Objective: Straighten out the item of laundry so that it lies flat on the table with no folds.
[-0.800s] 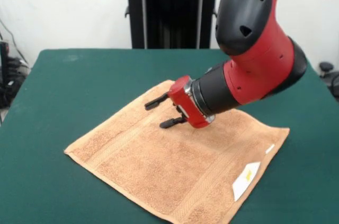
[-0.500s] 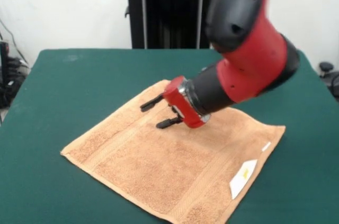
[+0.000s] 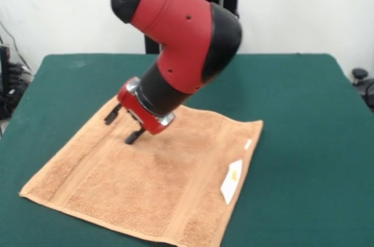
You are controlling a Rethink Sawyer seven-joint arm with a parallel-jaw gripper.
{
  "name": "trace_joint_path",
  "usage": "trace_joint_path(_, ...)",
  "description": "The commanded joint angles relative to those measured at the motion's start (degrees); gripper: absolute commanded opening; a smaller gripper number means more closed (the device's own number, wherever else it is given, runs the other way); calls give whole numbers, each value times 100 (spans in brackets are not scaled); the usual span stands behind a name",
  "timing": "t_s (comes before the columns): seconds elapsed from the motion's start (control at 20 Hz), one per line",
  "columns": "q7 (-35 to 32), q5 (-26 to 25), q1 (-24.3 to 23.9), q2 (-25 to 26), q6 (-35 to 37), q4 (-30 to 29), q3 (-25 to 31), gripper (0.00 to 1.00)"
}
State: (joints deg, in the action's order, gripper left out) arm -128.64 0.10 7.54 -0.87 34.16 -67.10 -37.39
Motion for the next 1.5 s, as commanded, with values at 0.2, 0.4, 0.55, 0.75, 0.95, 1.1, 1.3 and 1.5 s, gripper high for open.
trace_joint_path(0.2,-287,-478,340,1084,-219,-577,940,100)
trace_joint_path(0.4,-486,-462,351,1127,-86,-507,963,100)
trace_joint_path(0.55,-477,-383,249,1038,58,-558,1116,100)
trace_joint_path(0.75,-362,-317,117,937,144,-631,1290,100)
trace_joint_path(0.95,-204,-280,-51,811,116,-748,1484,100)
trace_joint_path(1.1,-3,-311,-226,630,11,-922,1710,100)
trace_joint_path(1.3,190,-373,-449,358,-168,-1232,1987,100)
trace_joint_path(1.5,315,-461,-596,111,-191,-1476,2185,100)
